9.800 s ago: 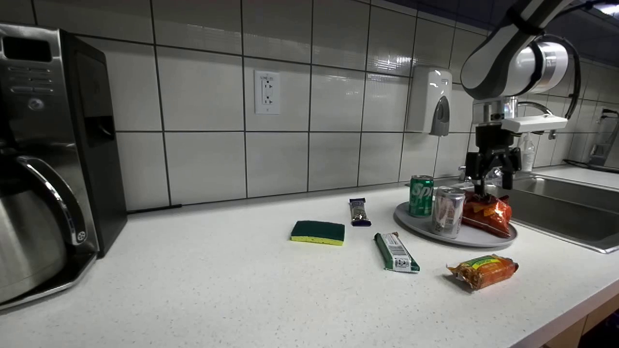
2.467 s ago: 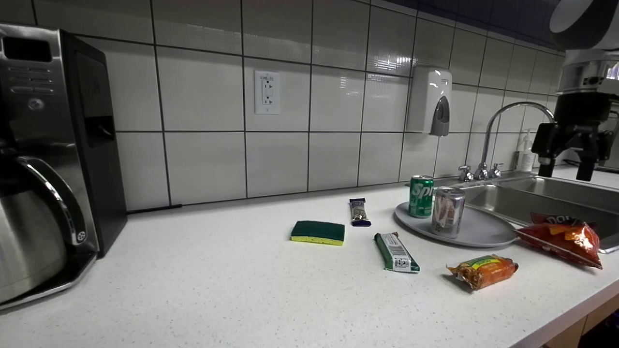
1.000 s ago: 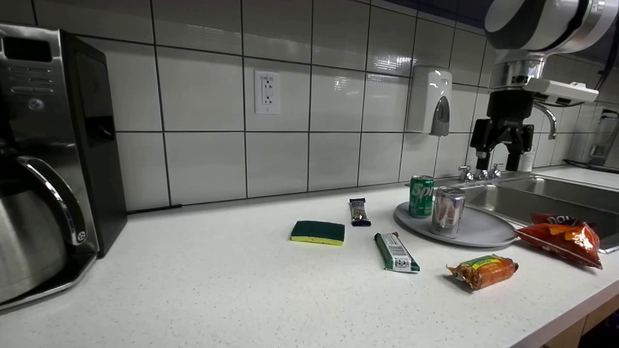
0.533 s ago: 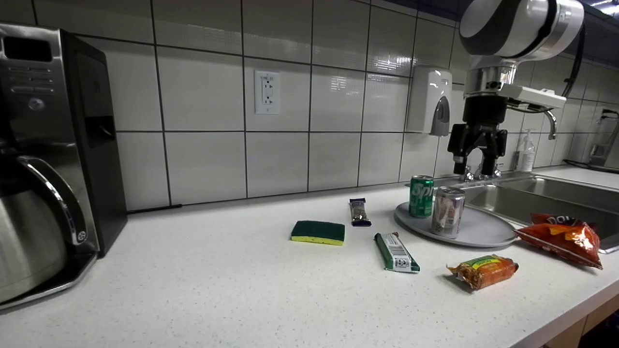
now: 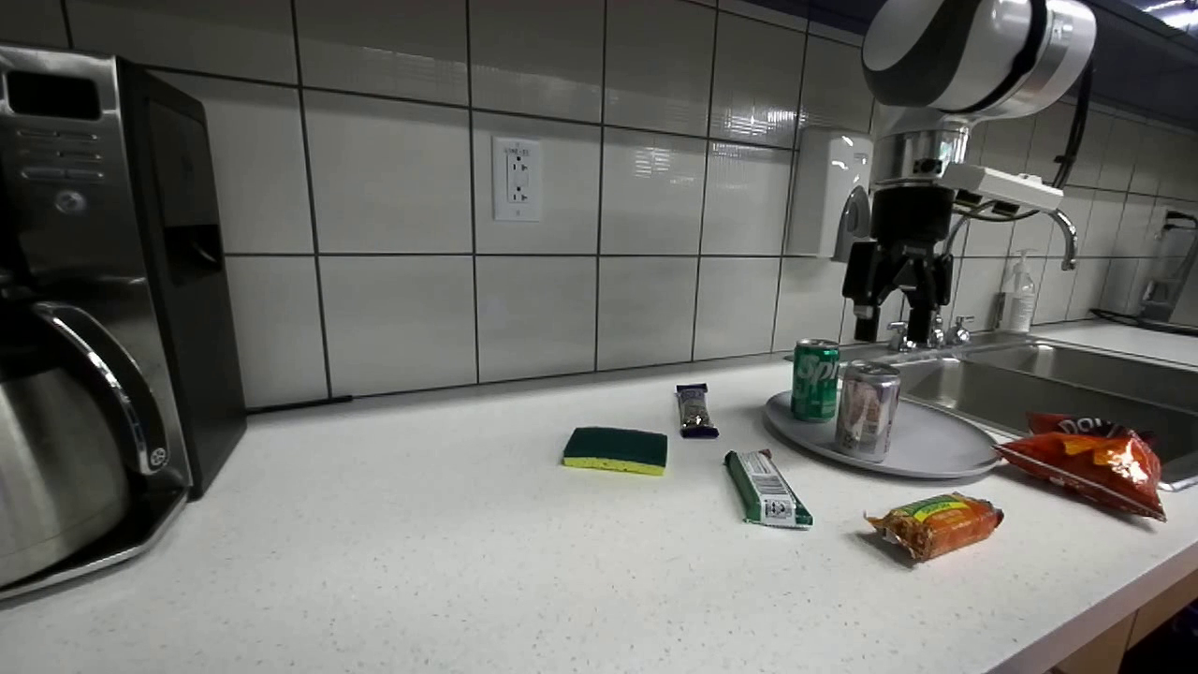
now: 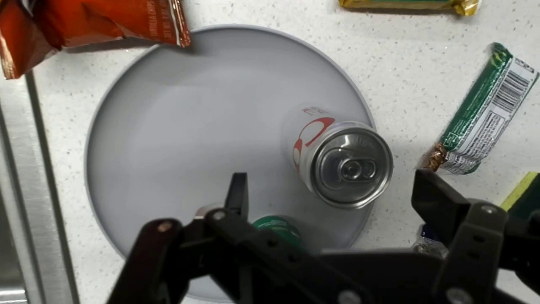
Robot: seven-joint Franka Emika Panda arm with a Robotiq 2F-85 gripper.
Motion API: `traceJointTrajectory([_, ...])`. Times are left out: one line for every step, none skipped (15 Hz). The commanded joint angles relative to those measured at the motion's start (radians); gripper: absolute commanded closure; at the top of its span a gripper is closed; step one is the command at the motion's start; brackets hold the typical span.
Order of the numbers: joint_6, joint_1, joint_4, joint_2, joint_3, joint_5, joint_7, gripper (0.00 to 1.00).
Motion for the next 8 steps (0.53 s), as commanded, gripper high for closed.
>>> traceJointTrajectory([-0.069,0.005,0.032,0.007,0.012,-0.016,-0.013,0.0])
traceJointTrajectory([-0.093,0.006,0.034,0.005,0.015,-0.012,-0.019,0.0])
traceJointTrajectory([-0.037,0.004,0.007,0.0,0.012,-0.005,0.001,0.0])
traceJointTrajectory([-0.049,0.005,0.008,0.0,0.013,-0.005,0.0,0.0])
traceJointTrajectory([-0.053,0.007,0.008,0.0,0.013,-0.005,0.0,0.0])
traceJointTrajectory([-0.055,0.007,0.009,0.0,0.013,-0.005,0.0,0.0])
traceJointTrajectory([-0.056,0.007,0.009,0.0,0.013,-0.005,0.0,0.0])
traceJointTrajectory([-0.057,0.007,0.009,0.0,0.013,-0.005,0.0,0.0])
